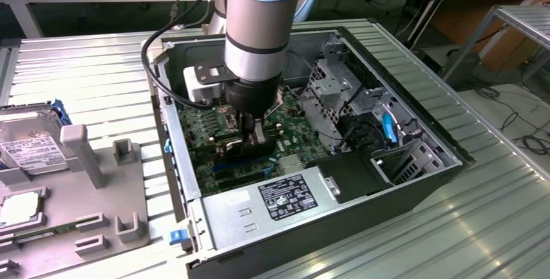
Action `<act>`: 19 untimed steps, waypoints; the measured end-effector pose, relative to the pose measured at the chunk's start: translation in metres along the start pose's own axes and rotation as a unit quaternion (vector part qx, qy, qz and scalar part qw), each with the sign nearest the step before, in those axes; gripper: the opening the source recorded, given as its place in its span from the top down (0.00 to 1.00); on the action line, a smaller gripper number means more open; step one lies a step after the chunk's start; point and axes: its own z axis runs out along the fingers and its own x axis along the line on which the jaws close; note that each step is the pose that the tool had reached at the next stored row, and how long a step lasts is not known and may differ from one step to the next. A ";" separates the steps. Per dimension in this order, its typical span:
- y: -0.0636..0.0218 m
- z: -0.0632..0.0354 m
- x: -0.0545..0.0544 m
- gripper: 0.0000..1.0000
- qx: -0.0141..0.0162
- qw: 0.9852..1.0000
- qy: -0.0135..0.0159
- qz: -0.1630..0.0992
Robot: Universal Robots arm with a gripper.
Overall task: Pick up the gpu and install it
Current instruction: 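Insert the gpu into the slot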
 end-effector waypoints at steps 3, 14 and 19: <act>0.0000 0.0024 0.000 0.73 0.001 1.000 0.000 0.000; 0.0000 0.0031 0.000 0.73 0.001 1.000 0.000 0.000; 0.0000 0.0030 0.000 0.73 0.001 1.000 0.000 0.000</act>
